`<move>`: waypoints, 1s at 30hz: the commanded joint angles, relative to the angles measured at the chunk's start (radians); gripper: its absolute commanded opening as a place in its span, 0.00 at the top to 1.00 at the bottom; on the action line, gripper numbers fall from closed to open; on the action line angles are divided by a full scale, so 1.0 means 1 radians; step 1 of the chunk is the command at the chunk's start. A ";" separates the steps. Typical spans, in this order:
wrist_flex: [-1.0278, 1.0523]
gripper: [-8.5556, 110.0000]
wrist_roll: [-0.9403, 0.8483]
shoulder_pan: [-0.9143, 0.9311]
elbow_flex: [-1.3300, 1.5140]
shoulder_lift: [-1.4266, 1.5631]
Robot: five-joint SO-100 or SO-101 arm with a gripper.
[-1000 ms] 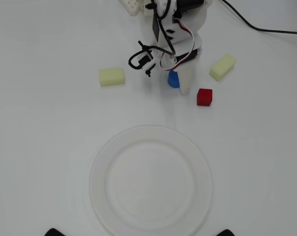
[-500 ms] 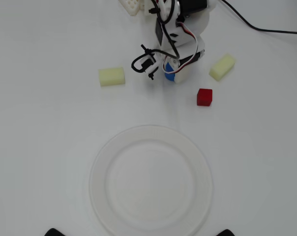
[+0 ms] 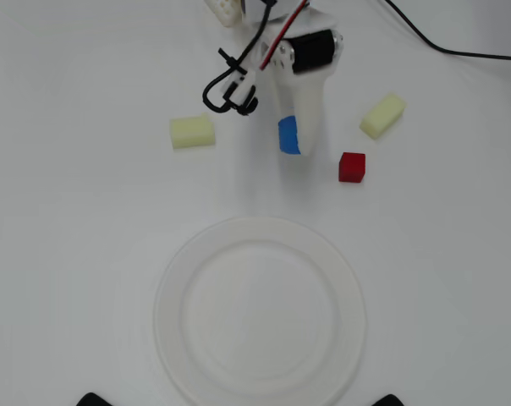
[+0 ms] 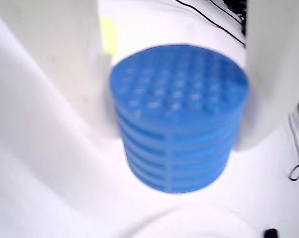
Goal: Grasp a blue block and put it in the dish.
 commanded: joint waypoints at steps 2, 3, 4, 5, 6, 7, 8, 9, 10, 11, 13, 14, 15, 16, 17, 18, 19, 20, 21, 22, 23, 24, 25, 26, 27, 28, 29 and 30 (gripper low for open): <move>-0.149 0.93 -0.041 0.075 0.083 0.137; -0.186 0.93 -0.052 0.086 0.098 0.130; -0.222 0.93 -0.063 0.094 0.107 0.110; -0.252 0.93 -0.067 0.100 0.109 0.078; -0.275 0.93 -0.066 0.106 0.097 0.037; -0.288 0.93 -0.063 0.110 0.072 -0.018; -0.298 0.93 -0.057 0.117 0.038 -0.083; -0.302 0.93 -0.048 0.123 -0.005 -0.153; -0.302 0.93 -0.035 0.132 -0.055 -0.227; -0.302 0.93 -0.021 0.138 -0.109 -0.302; -0.302 0.93 0.000 0.149 -0.221 -0.445; -0.302 0.93 0.008 0.152 -0.275 -0.511; -0.299 0.93 0.012 0.152 -0.328 -0.574; -0.298 0.93 0.015 0.152 -0.379 -0.630; -0.295 0.93 0.023 0.152 -0.423 -0.683; -0.290 0.93 0.032 0.147 -0.465 -0.730; -0.282 0.93 0.044 0.144 -0.508 -0.776; -0.272 0.93 0.054 0.141 -0.552 -0.825; -0.264 0.93 0.061 0.137 -0.594 -0.873; -0.258 0.93 0.067 0.133 -0.632 -0.917; -0.252 0.93 0.077 0.130 -0.666 -0.957; -0.242 0.93 0.083 0.129 -0.698 -0.994; -0.232 0.93 0.087 0.127 -0.726 -1.028; -0.225 0.93 0.091 0.126 -0.744 -1.054; -0.225 0.93 0.092 0.124 -0.753 -1.075; -0.225 0.93 0.092 0.121 -0.758 -1.089; -0.224 0.93 0.087 0.120 -0.758 -1.100; -0.218 0.93 0.086 0.117 -0.758 -1.108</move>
